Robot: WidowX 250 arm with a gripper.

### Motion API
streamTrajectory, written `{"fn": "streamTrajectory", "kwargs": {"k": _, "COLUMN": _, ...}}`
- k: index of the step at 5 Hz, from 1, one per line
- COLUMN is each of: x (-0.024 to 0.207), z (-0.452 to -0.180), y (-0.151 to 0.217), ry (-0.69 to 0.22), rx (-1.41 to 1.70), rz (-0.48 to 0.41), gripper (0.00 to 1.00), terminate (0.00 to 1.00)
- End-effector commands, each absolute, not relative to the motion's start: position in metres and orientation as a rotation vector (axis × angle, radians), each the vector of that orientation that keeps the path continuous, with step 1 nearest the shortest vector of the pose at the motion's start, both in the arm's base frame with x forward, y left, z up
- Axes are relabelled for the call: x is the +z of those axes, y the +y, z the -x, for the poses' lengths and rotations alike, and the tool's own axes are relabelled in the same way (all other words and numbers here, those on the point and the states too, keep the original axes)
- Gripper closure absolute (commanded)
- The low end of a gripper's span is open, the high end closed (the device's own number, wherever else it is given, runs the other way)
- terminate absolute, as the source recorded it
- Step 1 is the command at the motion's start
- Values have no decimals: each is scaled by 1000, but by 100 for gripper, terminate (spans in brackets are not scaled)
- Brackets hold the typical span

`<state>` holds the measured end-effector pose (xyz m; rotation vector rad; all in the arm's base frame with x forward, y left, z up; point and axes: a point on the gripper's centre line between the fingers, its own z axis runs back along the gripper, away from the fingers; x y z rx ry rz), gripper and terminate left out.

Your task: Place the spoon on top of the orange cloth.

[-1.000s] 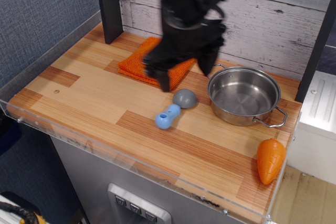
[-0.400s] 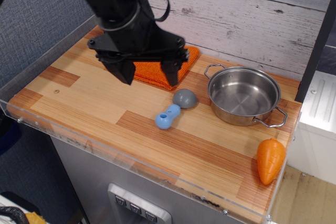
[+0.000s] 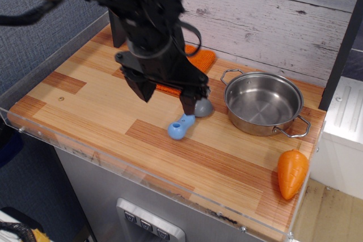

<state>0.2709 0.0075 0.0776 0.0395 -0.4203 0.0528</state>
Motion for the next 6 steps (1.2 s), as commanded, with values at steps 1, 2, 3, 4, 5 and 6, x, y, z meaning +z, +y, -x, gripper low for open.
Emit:
{"fn": "streamTrajectory", "kwargs": {"k": 1, "x": 59, "z": -287, "y": -2, "ry": -418, "rx": -4, "rz": -128, "gripper": 0, "terminate": 0}}
{"fn": "streamTrajectory", "kwargs": {"k": 2, "x": 42, "z": -288, "y": -1, "ry": -378, "rx": 7, "rz": -137, "gripper": 0, "terminate": 0}}
{"fn": "streamTrajectory", "kwargs": {"k": 3, "x": 38, "z": -292, "y": 2, "ry": -366, "rx": 31, "rz": -143, "gripper": 0, "terminate": 0}}
{"fn": "streamTrajectory", "kwargs": {"k": 4, "x": 33, "z": -294, "y": 5, "ry": -354, "rx": 61, "rz": -149, "gripper": 0, "terminate": 0}}
{"fn": "streamTrajectory", "kwargs": {"k": 5, "x": 33, "z": -296, "y": 9, "ry": -370, "rx": 78, "rz": -156, "gripper": 100, "terminate": 0}}
{"fn": "streamTrajectory", "kwargs": {"k": 6, "x": 32, "z": -295, "y": 9, "ry": -369, "rx": 84, "rz": -165, "gripper": 100, "terminate": 0}}
